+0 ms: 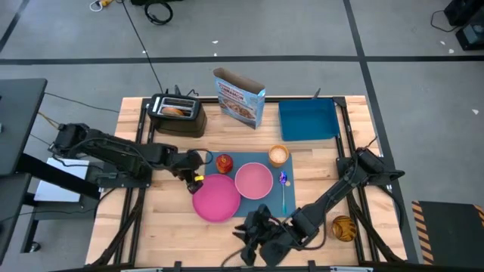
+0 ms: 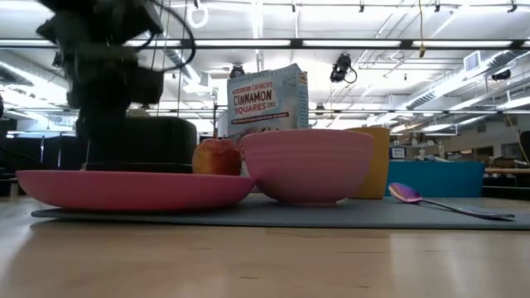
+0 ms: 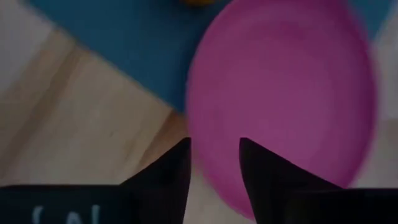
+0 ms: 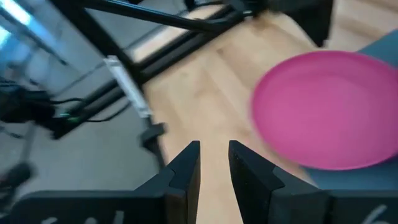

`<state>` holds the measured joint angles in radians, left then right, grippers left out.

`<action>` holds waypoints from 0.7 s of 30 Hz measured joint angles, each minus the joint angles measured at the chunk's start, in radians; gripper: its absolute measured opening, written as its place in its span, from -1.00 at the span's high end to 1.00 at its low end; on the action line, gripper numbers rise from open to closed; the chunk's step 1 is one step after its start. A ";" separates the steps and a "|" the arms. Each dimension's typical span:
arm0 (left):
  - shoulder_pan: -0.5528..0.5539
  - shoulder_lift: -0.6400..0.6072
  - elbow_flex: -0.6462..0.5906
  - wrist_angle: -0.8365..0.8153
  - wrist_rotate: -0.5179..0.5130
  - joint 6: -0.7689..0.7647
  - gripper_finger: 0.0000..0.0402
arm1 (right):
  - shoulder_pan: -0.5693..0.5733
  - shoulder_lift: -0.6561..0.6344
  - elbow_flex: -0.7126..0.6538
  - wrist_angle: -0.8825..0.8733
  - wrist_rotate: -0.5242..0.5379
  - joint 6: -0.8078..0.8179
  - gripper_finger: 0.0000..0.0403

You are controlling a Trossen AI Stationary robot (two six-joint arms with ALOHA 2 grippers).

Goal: Arrange a breakfast setting
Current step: Pour the cereal into the pink bowl

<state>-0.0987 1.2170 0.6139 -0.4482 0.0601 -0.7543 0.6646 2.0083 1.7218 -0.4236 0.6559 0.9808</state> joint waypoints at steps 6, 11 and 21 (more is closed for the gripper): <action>0.027 -0.167 0.094 -0.118 -0.052 0.195 0.23 | -0.083 -0.022 0.001 -0.130 -0.005 -0.055 0.55; 0.047 -0.319 0.126 -0.094 -0.241 0.388 0.23 | -0.164 -0.033 0.001 -0.144 0.009 -0.256 0.54; 0.084 -0.464 0.125 0.068 -0.362 0.620 0.22 | -0.288 -0.100 -0.001 -0.164 0.147 -0.561 0.42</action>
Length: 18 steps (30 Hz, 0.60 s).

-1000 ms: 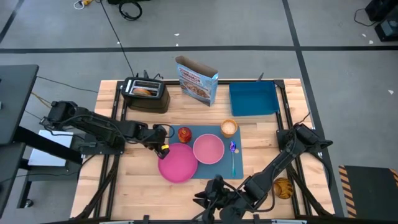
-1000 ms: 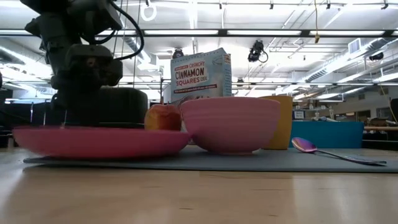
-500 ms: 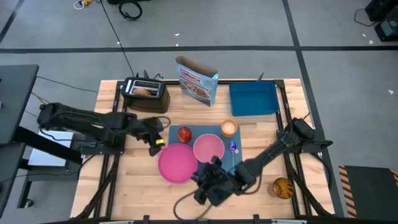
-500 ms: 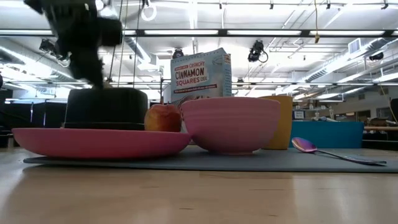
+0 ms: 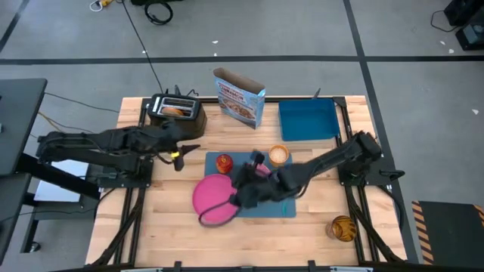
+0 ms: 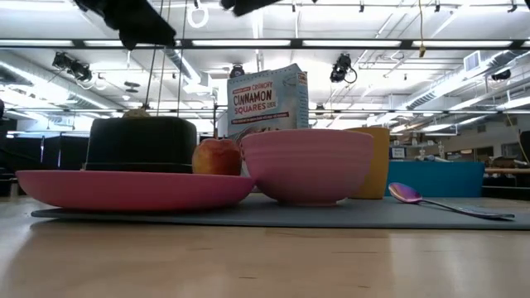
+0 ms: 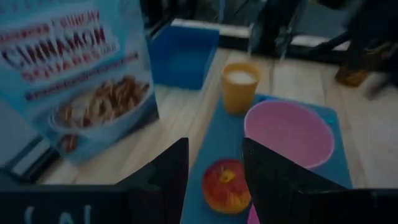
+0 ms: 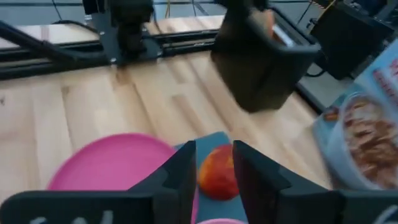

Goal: Arrange a breakfast setting
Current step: Pour the cereal into the pink bowl

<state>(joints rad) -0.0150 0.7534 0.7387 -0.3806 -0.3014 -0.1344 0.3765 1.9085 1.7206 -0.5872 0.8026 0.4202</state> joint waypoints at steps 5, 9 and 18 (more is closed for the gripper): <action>-0.032 -0.069 0.000 0.042 0.059 0.018 0.22 | -0.066 -0.114 0.001 -0.051 -0.036 -0.077 0.12; -0.072 -0.126 0.000 0.054 0.064 0.037 0.22 | -0.118 -0.212 0.000 -0.088 -0.035 -0.128 -0.16; -0.179 -0.180 0.000 0.080 0.064 0.061 0.22 | -0.274 -0.291 -0.007 -0.253 -0.062 -0.093 -0.68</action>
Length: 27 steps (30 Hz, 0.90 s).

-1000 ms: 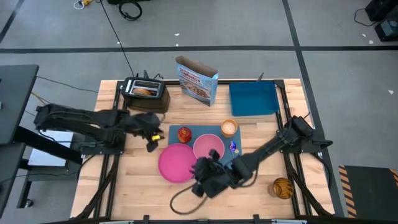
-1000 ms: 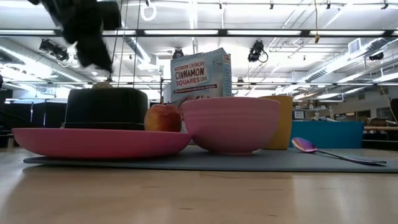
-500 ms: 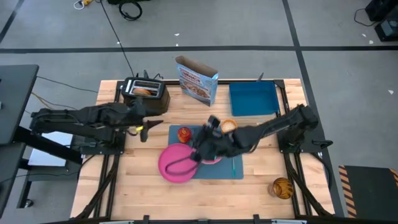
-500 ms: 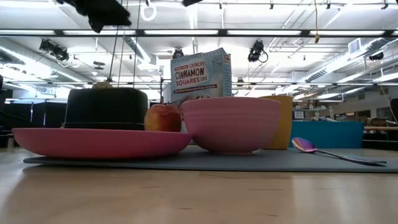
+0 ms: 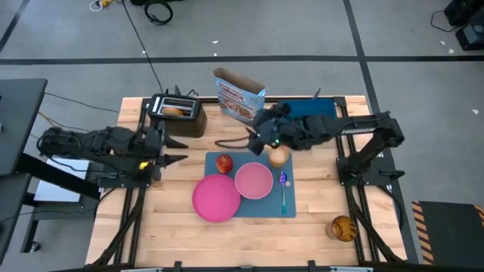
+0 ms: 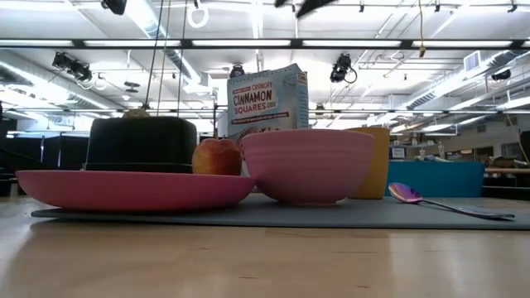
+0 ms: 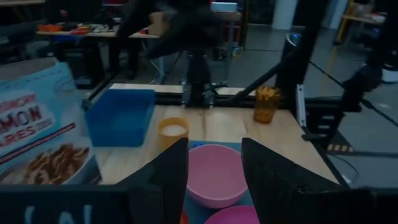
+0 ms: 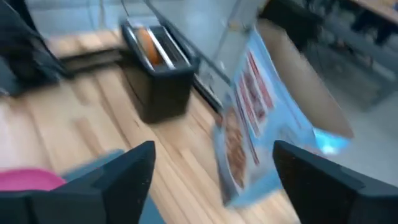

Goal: Arrange a breakfast setting
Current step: Pour the cereal into the pink bowl

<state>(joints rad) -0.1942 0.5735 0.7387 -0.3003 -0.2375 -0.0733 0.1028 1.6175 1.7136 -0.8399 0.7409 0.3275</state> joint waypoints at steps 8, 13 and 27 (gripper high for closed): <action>-0.031 0.008 -0.001 0.057 -0.004 0.083 0.22 | -0.124 -0.001 -0.120 -0.118 0.009 0.050 -0.88; -0.022 0.017 -0.002 0.105 -0.005 0.158 0.22 | -0.179 -0.072 -0.360 0.082 -0.038 0.009 -0.90; 0.108 0.088 -0.002 0.254 -0.005 0.294 0.22 | -0.442 -0.132 -0.868 0.938 -0.351 -0.238 -0.90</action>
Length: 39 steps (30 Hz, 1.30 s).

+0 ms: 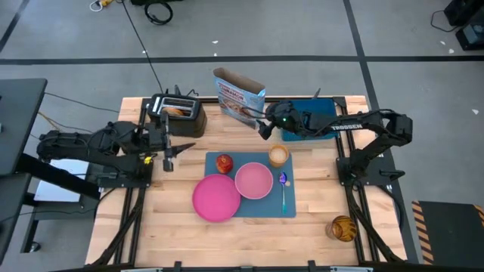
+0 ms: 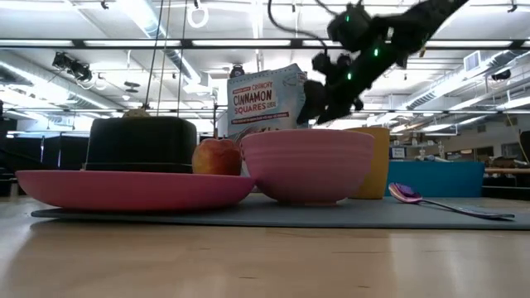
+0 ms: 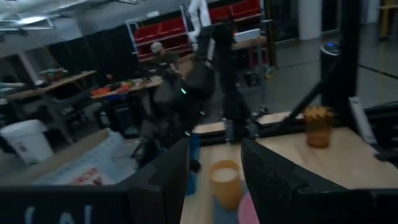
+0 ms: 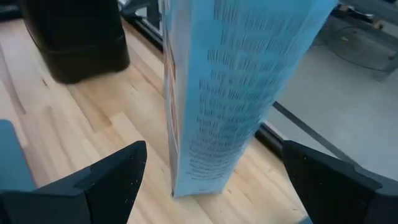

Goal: Arrange a breakfast setting
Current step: Pour the cereal into the pink bowl

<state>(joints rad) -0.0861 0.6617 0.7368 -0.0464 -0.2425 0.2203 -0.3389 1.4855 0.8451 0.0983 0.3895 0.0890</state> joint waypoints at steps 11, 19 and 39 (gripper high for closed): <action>0.118 0.042 0.000 0.093 0.004 0.029 0.22 | -0.063 0.183 -0.064 0.285 -0.075 -0.049 -0.90; 0.174 0.096 0.000 0.101 0.005 0.027 0.23 | -0.089 0.278 -0.064 0.522 -0.097 -0.046 -0.81; 0.407 0.095 0.000 -0.055 0.088 -0.132 0.21 | -0.099 0.294 -0.064 0.704 -0.119 -0.076 0.00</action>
<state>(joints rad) 0.3212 0.7563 0.7369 -0.1014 -0.1546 0.0884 -0.4381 1.7797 0.7815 0.8022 0.2701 0.0133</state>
